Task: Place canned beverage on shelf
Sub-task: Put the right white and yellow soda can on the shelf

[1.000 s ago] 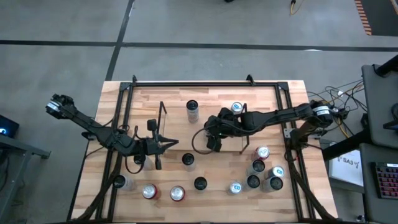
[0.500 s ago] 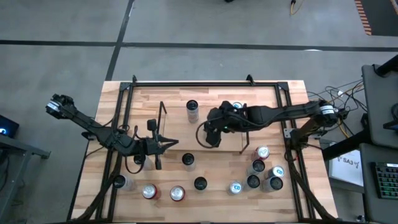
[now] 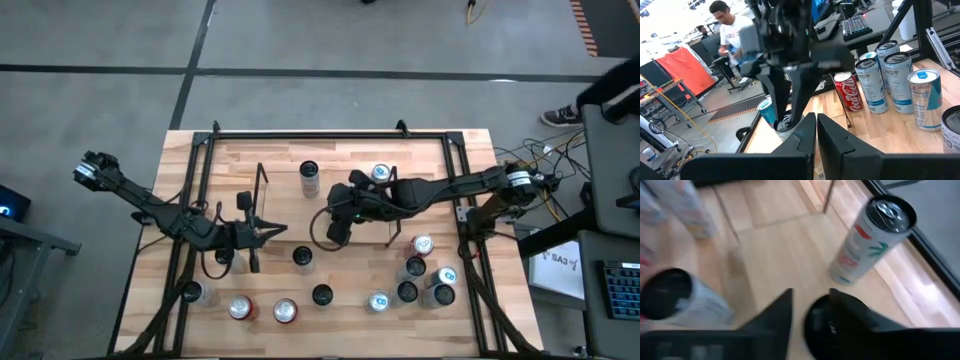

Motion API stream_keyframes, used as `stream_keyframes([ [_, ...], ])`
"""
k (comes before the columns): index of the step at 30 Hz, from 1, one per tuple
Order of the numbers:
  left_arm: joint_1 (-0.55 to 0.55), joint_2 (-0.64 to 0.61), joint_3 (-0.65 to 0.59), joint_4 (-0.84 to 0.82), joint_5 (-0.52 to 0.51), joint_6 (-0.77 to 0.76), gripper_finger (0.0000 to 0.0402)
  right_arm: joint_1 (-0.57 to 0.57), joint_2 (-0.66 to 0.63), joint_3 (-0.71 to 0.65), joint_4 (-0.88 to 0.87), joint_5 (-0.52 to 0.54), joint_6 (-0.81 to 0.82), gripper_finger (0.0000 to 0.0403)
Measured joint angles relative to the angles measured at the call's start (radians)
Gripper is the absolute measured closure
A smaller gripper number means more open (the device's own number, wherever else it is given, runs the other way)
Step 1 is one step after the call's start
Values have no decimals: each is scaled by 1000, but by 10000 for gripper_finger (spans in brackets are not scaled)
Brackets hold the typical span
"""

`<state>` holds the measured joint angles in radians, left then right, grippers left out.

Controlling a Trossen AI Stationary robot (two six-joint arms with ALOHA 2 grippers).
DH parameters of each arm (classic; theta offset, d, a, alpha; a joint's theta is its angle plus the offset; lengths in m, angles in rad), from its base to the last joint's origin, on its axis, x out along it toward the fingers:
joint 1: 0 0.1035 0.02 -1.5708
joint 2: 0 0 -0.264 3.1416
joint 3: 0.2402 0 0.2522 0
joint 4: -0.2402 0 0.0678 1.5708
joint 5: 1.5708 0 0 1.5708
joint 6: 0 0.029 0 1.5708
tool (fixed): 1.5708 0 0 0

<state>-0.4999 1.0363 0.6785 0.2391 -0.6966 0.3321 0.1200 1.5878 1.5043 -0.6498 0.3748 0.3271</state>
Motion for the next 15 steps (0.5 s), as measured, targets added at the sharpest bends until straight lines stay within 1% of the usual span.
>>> stream_keyframes([
  [2,0,0,0,0,0,0,402,0,14,-1,-10,11,-20,361],
  [3,0,0,0,0,0,0,402,0,17,-1,-8,12,-33,377],
  [5,0,0,0,0,0,0,402,0,25,-1,-7,16,-36,384],
  [15,0,0,0,-2,0,4,402,0,16,0,-65,18,-46,385],
])
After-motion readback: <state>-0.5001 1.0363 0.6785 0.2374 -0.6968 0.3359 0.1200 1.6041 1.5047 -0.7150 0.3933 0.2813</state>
